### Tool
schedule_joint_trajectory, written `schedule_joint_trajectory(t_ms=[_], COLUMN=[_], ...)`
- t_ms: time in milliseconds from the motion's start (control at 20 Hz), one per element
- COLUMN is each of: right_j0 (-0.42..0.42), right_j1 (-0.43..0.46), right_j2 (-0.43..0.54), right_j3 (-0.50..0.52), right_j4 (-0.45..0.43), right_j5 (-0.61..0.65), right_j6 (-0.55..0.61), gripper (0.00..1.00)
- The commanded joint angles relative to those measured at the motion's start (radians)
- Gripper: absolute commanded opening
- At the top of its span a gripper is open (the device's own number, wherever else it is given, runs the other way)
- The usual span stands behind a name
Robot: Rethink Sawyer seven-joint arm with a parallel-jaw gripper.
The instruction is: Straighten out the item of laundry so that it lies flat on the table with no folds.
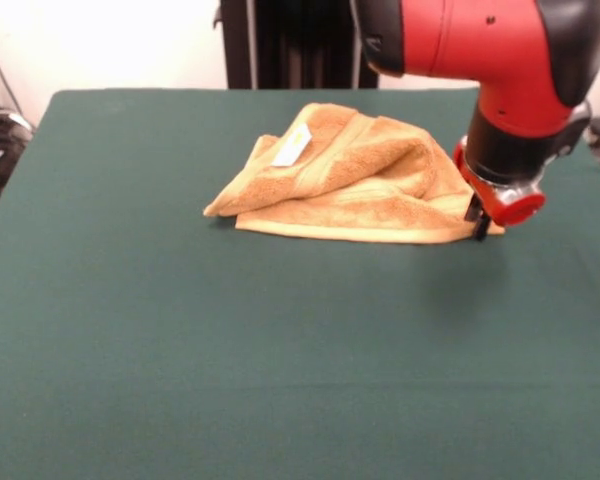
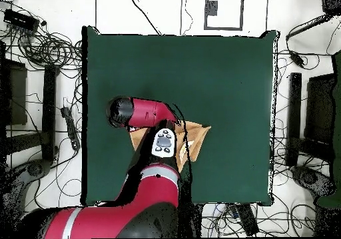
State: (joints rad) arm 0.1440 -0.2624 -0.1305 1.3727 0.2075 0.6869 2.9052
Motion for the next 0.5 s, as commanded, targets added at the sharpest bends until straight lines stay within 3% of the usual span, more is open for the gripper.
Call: schedule_joint_trajectory(t_ms=[50, 200, 500], right_j0=[-0.02, -0.008, -0.078], right_j1=[0.202, 0.195, 0.245], right_j2=[0.152, 0.129, 0.145], right_j3=[-0.013, -0.089, -0.28], right_j4=[0.052, 0.054, -0.037], right_j5=[-0.42, -0.371, -0.31], right_j6=[0.135, 0.122, -0.079], gripper=[0.0, 0.0, 0.0])
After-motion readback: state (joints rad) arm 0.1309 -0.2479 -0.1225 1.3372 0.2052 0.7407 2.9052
